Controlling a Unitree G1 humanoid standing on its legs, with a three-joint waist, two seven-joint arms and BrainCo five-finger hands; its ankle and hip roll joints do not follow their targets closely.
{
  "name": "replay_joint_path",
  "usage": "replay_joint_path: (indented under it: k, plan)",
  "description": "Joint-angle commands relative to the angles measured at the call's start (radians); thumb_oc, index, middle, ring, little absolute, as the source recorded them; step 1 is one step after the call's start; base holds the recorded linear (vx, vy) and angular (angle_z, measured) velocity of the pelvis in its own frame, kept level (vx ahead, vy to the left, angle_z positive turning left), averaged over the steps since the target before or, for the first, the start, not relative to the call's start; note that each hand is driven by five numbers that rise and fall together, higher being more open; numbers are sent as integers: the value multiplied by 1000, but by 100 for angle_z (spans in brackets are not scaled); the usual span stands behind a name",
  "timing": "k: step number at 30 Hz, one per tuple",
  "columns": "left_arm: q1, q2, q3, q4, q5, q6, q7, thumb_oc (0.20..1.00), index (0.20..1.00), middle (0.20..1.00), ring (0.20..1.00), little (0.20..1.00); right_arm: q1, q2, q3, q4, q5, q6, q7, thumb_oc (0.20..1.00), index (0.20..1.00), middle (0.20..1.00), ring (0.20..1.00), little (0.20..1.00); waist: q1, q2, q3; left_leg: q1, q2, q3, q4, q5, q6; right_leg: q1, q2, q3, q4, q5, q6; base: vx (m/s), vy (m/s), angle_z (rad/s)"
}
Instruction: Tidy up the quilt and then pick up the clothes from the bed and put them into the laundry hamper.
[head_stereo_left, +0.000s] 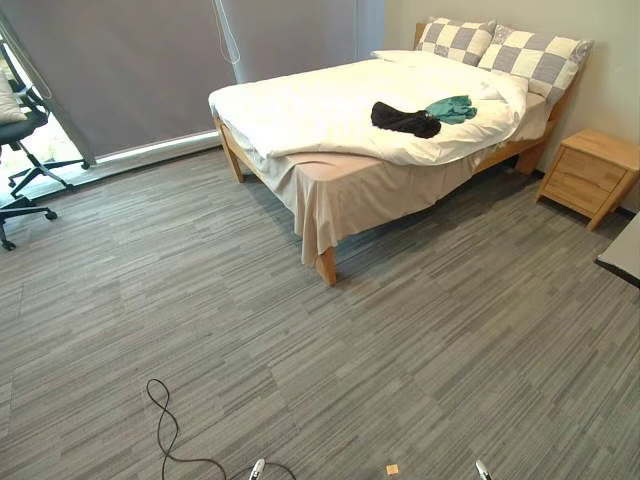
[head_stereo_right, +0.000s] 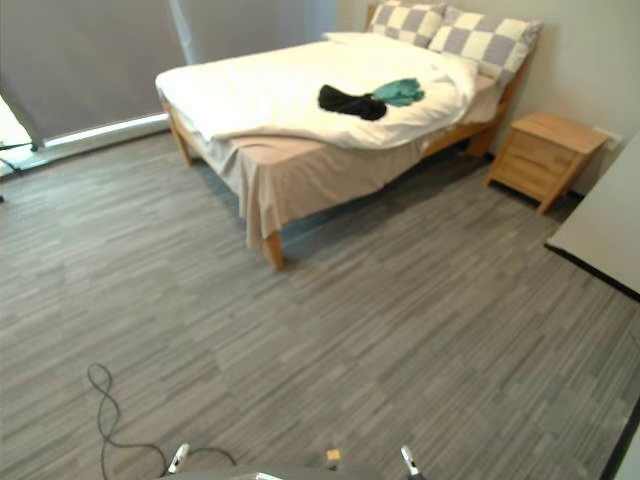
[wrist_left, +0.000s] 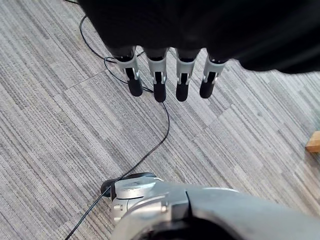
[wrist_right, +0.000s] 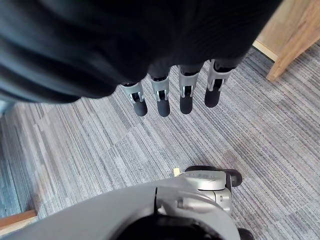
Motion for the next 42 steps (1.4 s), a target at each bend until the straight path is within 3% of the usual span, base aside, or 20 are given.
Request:
replay_joint_path:
  k: [1, 5, 8, 10, 11, 13, 15, 18, 21, 26, 28, 29, 31, 33, 34, 35, 37, 38, 39, 42]
  plan:
    - [-250, -37, -46, 216, -396, -63, 13, 1000, 1000, 1000, 1000, 1000, -261, -8, 69, 175, 396, 103, -44, 1000, 1000, 1000, 1000, 1000, -7, -31, 102, 177, -34, 1, -364, 121, 20, 226, -52, -68, -421, 197, 150, 42, 41, 5]
    - [-248, -40, -26, 225, -390, -66, 29, 1000, 1000, 1000, 1000, 1000, -261, 3, 55, 218, 372, 129, -57, 1000, 1000, 1000, 1000, 1000, -1, -28, 105, 177, -32, 6, -341, 111, 36, 214, -70, -61, -342, 164, 152, 93, 111, 5]
    - [-255, -28, -18, 226, -366, -37, 44, 1000, 1000, 1000, 1000, 1000, -264, 6, 49, 230, 383, 132, -62, 1000, 1000, 1000, 1000, 1000, 4, -25, 128, 137, -26, 28, -248, 72, 73, 169, -95, -80, -171, 120, 149, 61, 97, 1]
    - [-260, -19, -13, 229, -361, -12, 74, 1000, 1000, 1000, 1000, 1000, -266, 6, 45, 226, 383, 125, -58, 1000, 1000, 1000, 1000, 1000, 2, -18, 151, 115, -22, 32, -193, 42, 102, 102, -119, -81, -3, 147, 151, 54, 103, -8]
    - [-271, -8, -12, 240, -358, 11, 84, 1000, 1000, 1000, 1000, 1000, -260, 5, 45, 219, 399, 111, -52, 1000, 1000, 1000, 1000, 1000, -8, -8, 179, 105, -21, 27, -152, 10, 121, 22, -128, -69, 183, 180, 153, 93, 108, -25]
    - [-273, 0, -7, 249, -352, 45, 93, 1000, 1000, 1000, 1000, 1000, -249, 6, 45, 209, 401, 106, -40, 1000, 1000, 1000, 1000, 1000, -18, -9, 212, 109, -24, 26, -120, -10, 123, -54, -148, -82, 248, 242, 167, 184, 37, -35]
    - [-267, 6, -2, 251, -338, 62, 91, 1000, 1000, 1000, 1000, 1000, -240, 8, 46, 203, 397, 109, -38, 1000, 1000, 1000, 1000, 1000, -25, -17, 230, 119, -28, 27, -111, -18, 113, -78, -158, -90, 195, 277, 180, 254, -100, -14]
    - [-264, 18, -21, 246, -291, 67, 77, 1000, 1000, 1000, 1000, 1000, -250, -12, 41, 194, 410, 114, -23, 1000, 1000, 1000, 1000, 1000, -62, -51, 288, 175, -63, -16, -144, -55, 84, -121, -157, -103, -192, 343, 206, 354, -230, -12]
    - [-270, 3, -47, 255, -299, 52, 91, 1000, 1000, 1000, 1000, 1000, -242, -23, 25, 181, 405, 126, -23, 1000, 1000, 1000, 1000, 1000, -99, -40, 321, 226, -68, -45, -162, -97, 80, -141, -136, -84, -389, 367, 215, 438, -157, -14]
    - [-261, -24, -77, 251, -260, 56, 103, 1000, 1000, 1000, 1000, 1000, -209, -20, 0, 205, 382, 141, -35, 1000, 1000, 1000, 1000, 1000, -140, -19, 309, 304, -44, -30, -108, -167, 51, -148, -151, -80, -381, 337, 201, 572, -203, 20]
    - [-240, -37, -77, 248, -238, 81, 99, 1000, 1000, 1000, 1000, 1000, -202, -16, -16, 264, 296, 125, -27, 1000, 1000, 1000, 1000, 1000, -160, 16, 263, 391, 40, -3, -33, -85, -13, -139, -135, -91, -273, 279, 169, 694, -213, 36]
    - [-240, -37, -78, 247, -231, 83, 92, 1000, 1000, 1000, 1000, 1000, -201, -15, -15, 271, 295, 111, -23, 1000, 1000, 1000, 1000, 1000, -165, 21, 256, 394, 59, 6, -4, -52, -23, -135, -131, -92, -258, 272, 161, 587, -224, 43]
    - [-237, -42, -71, 237, -240, 76, 90, 1000, 1000, 1000, 1000, 1000, -200, -11, 5, 245, 305, 54, -23, 1000, 1000, 1000, 1000, 1000, -176, 33, 228, 364, 122, 47, 185, 139, -75, -77, -95, -107, -241, 244, 117, 565, -266, 42]
    - [-240, -44, -65, 219, -269, 64, 94, 1000, 1000, 1000, 1000, 1000, -220, -26, 32, 200, 313, 29, -39, 1000, 1000, 1000, 1000, 1000, -171, 12, 217, 248, 155, 56, 397, 232, -97, -19, -76, -100, -247, 200, 66, 431, -265, -17]
    - [-244, -44, -66, 215, -270, 66, 94, 1000, 1000, 1000, 1000, 1000, -223, -30, 34, 194, 317, 25, -42, 1000, 1000, 1000, 1000, 1000, -167, 6, 218, 199, 152, 53, 439, 228, -94, -7, -75, -99, -251, 195, 59, 325, -253, 20]
    - [-264, -45, -77, 197, -270, 70, 102, 1000, 1000, 1000, 1000, 1000, -238, -46, 46, 164, 352, -10, -45, 1000, 1000, 1000, 1000, 1000, -134, -15, 241, -5, 111, 56, 535, 178, -56, 59, -72, -84, -271, 173, 46, 208, -155, 63]
    - [-271, -43, -88, 187, -280, 70, 112, 1000, 1000, 1000, 1000, 1000, -249, -57, 60, 125, 386, -29, -46, 1000, 1000, 1000, 1000, 1000, -105, -25, 265, -137, 54, 60, 506, 133, -16, 113, -63, -51, -293, 161, 49, 276, -96, 51]
    - [-270, -38, -91, 189, -292, 66, 117, 1000, 1000, 1000, 1000, 1000, -262, -64, 75, 92, 403, -33, -47, 1000, 1000, 1000, 1000, 1000, -83, -31, 282, -171, 26, 74, 410, 115, 3, 143, -53, -30, -302, 149, 54, 501, -28, -31]
    - [-264, -28, -87, 196, -290, 70, 117, 1000, 1000, 1000, 1000, 1000, -276, -69, 92, 56, 413, -30, -49, 1000, 1000, 1000, 1000, 1000, -60, -31, 295, -185, 29, 107, 197, 150, -2, 186, -28, -28, -318, 122, 58, 513, -9, -58]
    - [-247, -17, -85, 213, -256, 71, 110, 1000, 1000, 1000, 1000, 1000, -277, -71, 106, 48, 431, -38, -40, 1000, 1000, 1000, 1000, 1000, -21, -17, 292, -198, 18, 113, -64, 223, -23, 232, 10, -34, -334, 98, 65, 458, 4, -54]
